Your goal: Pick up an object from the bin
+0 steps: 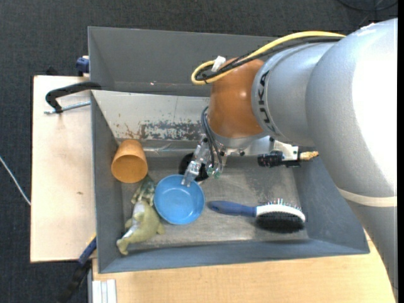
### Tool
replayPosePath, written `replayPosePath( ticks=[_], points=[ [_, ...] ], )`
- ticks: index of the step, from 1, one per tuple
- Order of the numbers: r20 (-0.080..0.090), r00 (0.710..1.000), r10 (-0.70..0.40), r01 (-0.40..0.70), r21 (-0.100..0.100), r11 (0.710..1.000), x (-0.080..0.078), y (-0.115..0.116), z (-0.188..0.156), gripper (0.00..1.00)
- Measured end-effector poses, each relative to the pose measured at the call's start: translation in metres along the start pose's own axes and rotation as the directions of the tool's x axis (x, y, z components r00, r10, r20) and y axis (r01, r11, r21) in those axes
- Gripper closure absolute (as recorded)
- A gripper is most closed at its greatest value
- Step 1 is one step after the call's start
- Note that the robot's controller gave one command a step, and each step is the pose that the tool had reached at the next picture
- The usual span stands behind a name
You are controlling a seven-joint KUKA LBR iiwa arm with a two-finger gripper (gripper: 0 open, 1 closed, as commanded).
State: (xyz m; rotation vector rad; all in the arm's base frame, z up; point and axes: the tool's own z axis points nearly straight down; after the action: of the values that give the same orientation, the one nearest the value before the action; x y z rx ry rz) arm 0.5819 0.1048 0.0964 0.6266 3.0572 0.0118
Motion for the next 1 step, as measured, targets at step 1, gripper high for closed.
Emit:
replayPosePath(
  ticks=[1],
  points=[
    [-0.010, 0.974, -0.225, 0.225, 0.002, 0.974, -0.0030, 0.0207, -0.1121, 1.00]
  ],
)
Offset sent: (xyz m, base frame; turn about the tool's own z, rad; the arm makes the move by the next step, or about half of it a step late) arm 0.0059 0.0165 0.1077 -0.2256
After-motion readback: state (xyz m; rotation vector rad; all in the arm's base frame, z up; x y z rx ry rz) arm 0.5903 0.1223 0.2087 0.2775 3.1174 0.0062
